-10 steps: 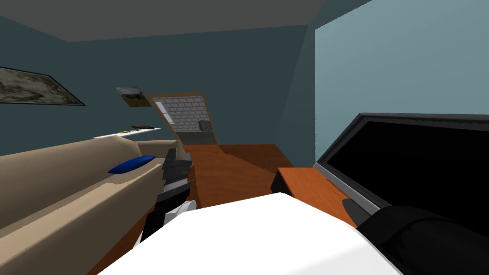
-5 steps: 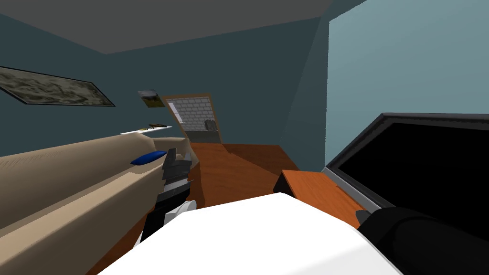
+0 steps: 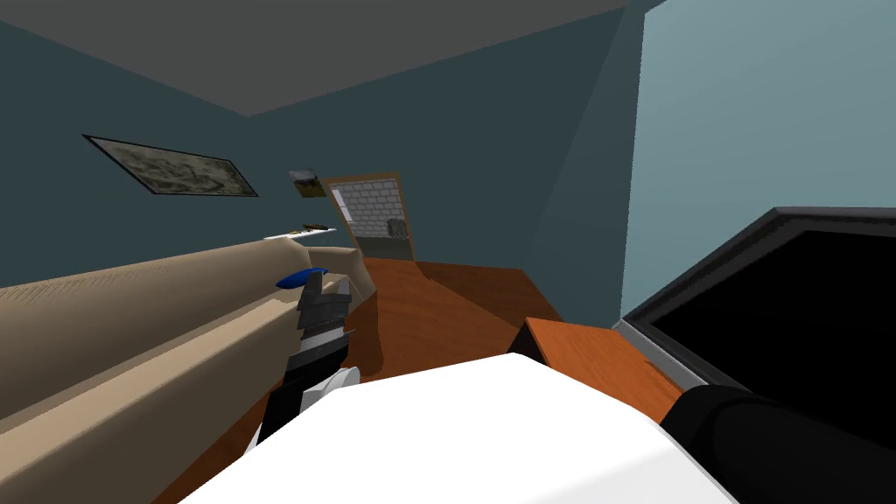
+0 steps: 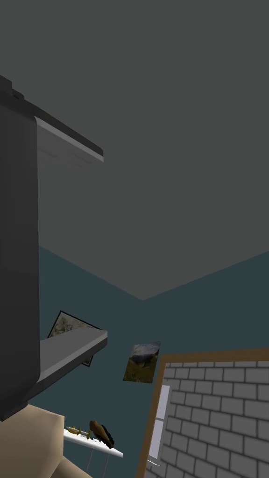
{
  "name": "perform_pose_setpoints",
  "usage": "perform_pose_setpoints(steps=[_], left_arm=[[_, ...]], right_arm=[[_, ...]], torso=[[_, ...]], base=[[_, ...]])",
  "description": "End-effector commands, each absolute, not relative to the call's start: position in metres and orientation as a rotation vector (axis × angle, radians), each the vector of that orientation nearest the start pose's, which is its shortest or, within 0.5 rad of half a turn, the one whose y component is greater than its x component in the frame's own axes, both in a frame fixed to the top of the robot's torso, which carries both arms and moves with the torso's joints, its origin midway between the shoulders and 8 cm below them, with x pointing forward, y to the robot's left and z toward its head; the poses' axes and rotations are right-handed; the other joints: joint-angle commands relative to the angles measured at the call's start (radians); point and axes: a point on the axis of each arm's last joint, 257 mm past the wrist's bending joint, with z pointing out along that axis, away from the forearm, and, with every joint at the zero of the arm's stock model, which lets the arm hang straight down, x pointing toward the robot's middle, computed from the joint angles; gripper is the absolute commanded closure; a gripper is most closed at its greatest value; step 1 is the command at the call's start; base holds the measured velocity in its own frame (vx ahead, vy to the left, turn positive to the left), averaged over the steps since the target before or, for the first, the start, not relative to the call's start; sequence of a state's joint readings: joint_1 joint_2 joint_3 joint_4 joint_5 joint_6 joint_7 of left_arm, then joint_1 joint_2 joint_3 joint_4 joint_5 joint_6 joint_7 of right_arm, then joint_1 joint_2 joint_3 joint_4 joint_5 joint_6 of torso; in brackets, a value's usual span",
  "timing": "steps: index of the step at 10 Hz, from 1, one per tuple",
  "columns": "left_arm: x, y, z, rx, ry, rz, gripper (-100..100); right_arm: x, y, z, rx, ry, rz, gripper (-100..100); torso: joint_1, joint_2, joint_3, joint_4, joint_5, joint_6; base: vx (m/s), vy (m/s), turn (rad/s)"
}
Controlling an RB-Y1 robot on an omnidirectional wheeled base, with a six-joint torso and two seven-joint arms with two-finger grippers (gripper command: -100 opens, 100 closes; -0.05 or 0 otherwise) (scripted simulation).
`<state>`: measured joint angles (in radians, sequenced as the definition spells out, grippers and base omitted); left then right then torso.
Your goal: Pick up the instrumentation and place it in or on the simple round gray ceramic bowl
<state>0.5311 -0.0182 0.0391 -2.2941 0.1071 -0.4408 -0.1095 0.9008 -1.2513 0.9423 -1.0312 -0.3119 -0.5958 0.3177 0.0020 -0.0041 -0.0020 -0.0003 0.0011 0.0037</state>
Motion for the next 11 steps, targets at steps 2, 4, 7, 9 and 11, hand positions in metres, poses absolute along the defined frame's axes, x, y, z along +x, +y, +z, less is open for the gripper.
perform_pose_setpoints(steps=[2, 4, 7, 9, 11], left_arm=[[0.343, 0.311, 0.010, -0.748, 0.610, -1.202, 0], [0.343, 0.311, 0.010, -0.748, 0.610, -1.201, 0], [0.343, 0.311, 0.010, -0.748, 0.610, -1.201, 0], [0.343, 0.311, 0.010, -0.748, 0.610, -1.202, 0], [0.343, 0.311, 0.010, -0.748, 0.610, -1.201, 0]], right_arm=[[-0.267, -0.518, -0.432, 0.787, 3.053, 0.176, -100], [-0.274, -0.509, -0.431, 0.840, 2.995, 0.158, -100], [-0.301, -0.507, -0.418, 0.895, 3.020, 0.129, -100], [-0.314, -0.502, -0.411, 0.965, 2.958, 0.078, -100], [-0.335, -0.498, -0.399, 0.997, 2.984, 0.060, -100]], torso=[[-0.001, 0.000, 0.000, 0.000, 0.000, 0.001], [0.000, 0.000, 0.000, 0.000, 0.000, 0.002], [0.000, 0.000, 0.000, 0.000, 0.000, 0.002], [0.000, 0.000, 0.000, 0.000, 0.000, 0.000], [-0.001, 0.000, 0.000, 0.000, 0.000, 0.002]], base=[[-0.013, -0.011, 0.188], [-0.011, 0.000, 0.163], [-0.009, -0.009, 0.100], [-0.015, -0.005, 0.358], [-0.006, -0.007, -0.027]])
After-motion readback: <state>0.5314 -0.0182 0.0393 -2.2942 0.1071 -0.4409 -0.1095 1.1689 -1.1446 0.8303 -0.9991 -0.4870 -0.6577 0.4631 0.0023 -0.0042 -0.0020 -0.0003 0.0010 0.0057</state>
